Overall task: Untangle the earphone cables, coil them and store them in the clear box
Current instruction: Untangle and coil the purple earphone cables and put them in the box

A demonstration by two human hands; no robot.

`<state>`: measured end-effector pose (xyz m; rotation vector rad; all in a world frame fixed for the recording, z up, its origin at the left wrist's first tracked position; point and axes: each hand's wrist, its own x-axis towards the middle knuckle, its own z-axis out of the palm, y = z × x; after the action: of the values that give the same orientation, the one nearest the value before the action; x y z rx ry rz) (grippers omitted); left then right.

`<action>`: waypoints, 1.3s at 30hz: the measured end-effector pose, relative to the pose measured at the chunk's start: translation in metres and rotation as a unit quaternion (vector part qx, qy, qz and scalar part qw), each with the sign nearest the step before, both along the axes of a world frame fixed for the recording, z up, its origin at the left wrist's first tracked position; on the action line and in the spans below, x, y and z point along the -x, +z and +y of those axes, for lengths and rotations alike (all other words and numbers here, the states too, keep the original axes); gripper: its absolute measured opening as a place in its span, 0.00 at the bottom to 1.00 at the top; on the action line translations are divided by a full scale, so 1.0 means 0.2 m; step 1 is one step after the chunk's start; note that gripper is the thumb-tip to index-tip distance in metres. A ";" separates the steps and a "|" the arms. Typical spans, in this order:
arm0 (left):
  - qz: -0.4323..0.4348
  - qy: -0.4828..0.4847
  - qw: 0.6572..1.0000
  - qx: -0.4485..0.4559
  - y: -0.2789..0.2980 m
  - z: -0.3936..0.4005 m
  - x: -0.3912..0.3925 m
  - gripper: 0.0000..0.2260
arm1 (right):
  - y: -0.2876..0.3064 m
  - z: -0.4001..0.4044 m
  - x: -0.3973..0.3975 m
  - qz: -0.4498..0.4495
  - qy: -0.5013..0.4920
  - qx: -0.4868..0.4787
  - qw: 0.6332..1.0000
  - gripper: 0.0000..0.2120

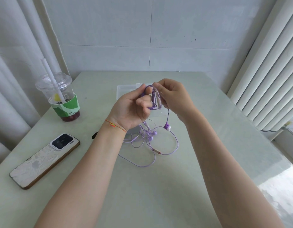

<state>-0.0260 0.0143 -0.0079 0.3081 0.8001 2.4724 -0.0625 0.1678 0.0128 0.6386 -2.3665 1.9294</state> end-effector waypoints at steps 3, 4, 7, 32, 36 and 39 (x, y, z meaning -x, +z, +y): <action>0.015 0.093 0.995 0.026 0.01 0.03 -0.02 0.15 | -0.01 0.00 0.00 -0.012 0.006 -0.021 1.000 0.12; 0.027 0.114 0.993 0.020 0.02 0.03 -0.03 0.15 | -0.02 0.00 0.00 -0.018 0.017 -0.042 0.999 0.12; 0.045 0.154 0.987 -0.019 0.02 0.01 -0.02 0.14 | -0.03 0.02 0.00 -0.036 0.057 -0.147 0.987 0.15; 0.074 0.090 0.903 0.413 0.00 0.04 -0.02 0.18 | 0.07 0.10 -0.01 0.066 0.009 -0.189 0.980 0.02; 0.022 0.079 0.942 0.326 0.01 0.04 -0.02 0.19 | 0.04 0.09 0.01 0.032 0.037 -0.149 0.988 0.03; -0.004 0.089 0.953 0.291 0.01 0.03 -0.01 0.18 | 0.01 0.08 0.02 -0.009 0.054 -0.113 0.992 0.07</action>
<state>-0.0250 0.0213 -0.0065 0.0070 1.5538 2.2551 -0.0673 0.1828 0.0152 0.7788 -2.6387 1.7230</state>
